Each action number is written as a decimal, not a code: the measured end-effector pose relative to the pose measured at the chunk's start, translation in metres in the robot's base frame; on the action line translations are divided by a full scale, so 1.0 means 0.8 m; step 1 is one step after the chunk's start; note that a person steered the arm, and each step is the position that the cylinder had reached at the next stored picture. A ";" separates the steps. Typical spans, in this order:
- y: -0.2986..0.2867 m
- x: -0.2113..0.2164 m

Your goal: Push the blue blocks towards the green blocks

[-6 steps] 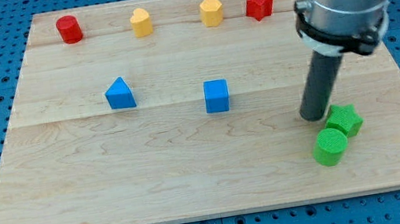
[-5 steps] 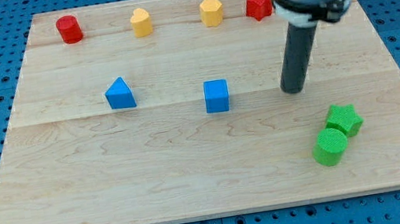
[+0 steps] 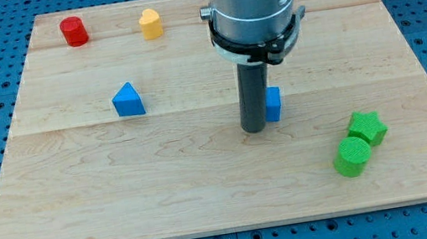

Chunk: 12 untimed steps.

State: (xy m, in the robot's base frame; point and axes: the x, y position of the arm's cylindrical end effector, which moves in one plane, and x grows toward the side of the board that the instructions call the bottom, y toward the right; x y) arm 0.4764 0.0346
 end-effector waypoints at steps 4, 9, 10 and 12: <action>0.006 -0.045; -0.277 -0.100; -0.304 -0.133; -0.068 0.012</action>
State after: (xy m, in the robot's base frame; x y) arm 0.4860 -0.0194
